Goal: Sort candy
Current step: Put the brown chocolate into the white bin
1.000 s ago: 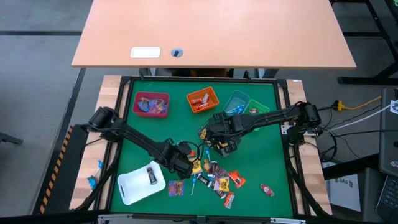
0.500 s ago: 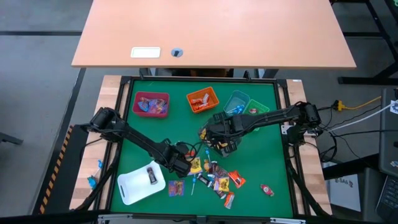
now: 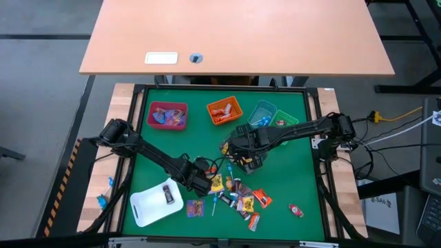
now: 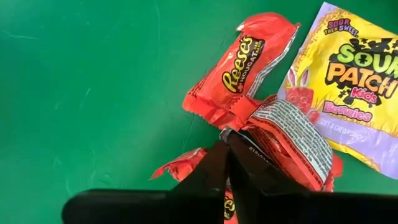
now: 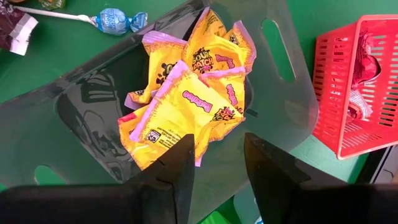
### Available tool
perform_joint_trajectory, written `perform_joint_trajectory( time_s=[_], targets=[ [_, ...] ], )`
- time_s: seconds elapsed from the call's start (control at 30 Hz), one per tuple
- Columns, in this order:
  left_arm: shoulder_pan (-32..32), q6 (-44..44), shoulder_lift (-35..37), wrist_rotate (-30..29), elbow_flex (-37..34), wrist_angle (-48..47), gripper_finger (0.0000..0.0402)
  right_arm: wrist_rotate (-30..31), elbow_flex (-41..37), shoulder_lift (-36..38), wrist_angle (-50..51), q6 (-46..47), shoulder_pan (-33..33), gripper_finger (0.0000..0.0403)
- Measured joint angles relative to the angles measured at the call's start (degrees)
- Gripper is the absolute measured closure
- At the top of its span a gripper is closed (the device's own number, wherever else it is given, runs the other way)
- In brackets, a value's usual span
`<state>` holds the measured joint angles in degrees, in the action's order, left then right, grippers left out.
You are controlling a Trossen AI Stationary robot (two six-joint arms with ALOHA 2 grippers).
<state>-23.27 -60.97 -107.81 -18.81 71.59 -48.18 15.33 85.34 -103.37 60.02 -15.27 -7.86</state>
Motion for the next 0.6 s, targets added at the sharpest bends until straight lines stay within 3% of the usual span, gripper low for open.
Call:
perform_joint_trajectory(
  time_s=[0.6],
  targets=[
    [-0.02, 2.03, 5.06, 0.03, 0.03, 0.05, 0.0401, -0.02, 0.00, 0.00, 0.01, 0.00, 0.00, 0.0265]
  ],
)
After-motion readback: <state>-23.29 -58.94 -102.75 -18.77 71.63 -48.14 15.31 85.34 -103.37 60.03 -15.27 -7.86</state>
